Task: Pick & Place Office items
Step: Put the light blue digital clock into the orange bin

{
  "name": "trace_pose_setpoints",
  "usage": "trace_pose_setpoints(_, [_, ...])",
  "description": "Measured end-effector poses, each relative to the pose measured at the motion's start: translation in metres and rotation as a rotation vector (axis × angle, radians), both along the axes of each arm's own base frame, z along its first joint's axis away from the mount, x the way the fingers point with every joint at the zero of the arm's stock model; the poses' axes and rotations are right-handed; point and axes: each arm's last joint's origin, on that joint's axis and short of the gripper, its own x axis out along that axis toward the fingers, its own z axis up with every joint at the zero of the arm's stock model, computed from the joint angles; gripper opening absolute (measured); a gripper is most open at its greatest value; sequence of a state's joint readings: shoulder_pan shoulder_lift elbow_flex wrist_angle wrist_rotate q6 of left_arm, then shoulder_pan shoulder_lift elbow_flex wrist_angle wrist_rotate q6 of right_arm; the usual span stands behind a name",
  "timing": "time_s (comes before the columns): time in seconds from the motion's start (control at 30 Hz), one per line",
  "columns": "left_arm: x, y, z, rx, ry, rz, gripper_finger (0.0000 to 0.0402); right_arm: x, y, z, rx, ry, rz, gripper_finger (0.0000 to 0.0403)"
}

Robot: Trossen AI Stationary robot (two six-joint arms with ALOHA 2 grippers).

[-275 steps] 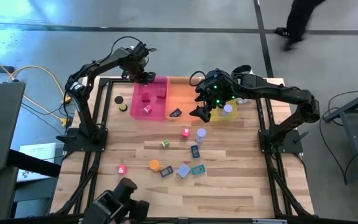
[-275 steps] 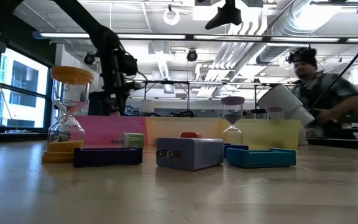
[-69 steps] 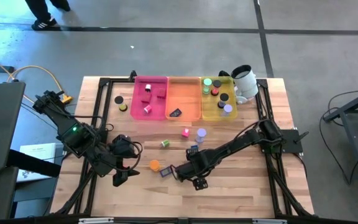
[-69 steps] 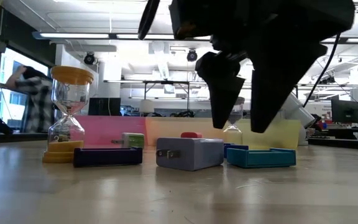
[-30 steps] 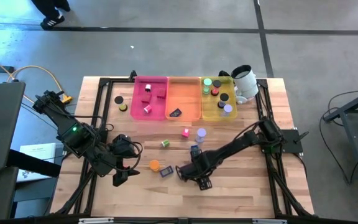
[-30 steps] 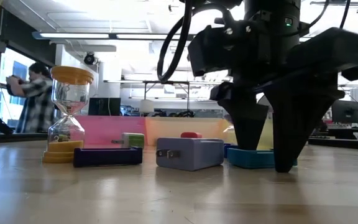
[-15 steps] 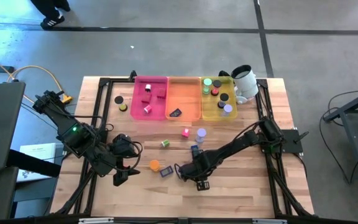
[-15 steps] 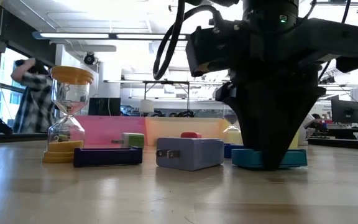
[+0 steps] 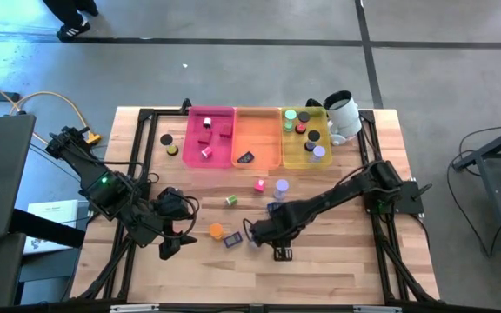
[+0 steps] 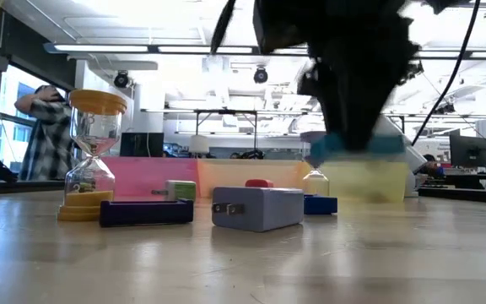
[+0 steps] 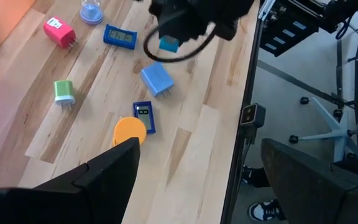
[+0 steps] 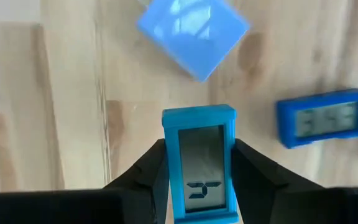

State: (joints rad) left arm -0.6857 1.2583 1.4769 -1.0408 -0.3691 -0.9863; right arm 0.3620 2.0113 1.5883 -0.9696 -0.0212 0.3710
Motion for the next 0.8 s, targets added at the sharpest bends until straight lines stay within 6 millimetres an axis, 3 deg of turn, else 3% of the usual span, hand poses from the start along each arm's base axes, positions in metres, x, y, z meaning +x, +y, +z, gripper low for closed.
trace_pose_setpoints(0.23, [0.0,0.0,0.0,0.014,-0.003,-0.012,0.0325,-0.008,-0.015,0.058,-0.039,-0.093,-0.039,0.0124])
trace_pose_setpoints(0.47, [0.001,0.001,0.0,0.024,-0.005,-0.011,0.0325,-0.017,-0.055,0.116,-0.083,-0.234,-0.133,0.0124])
trace_pose_setpoints(0.67, [0.001,0.002,0.0,0.046,-0.022,0.014,0.0325,-0.024,-0.094,0.146,-0.124,-0.319,-0.172,0.0124])
trace_pose_setpoints(0.8, [0.002,0.004,0.001,0.1,-0.056,0.056,0.0325,-0.024,-0.123,0.15,-0.157,-0.325,-0.188,0.0124])
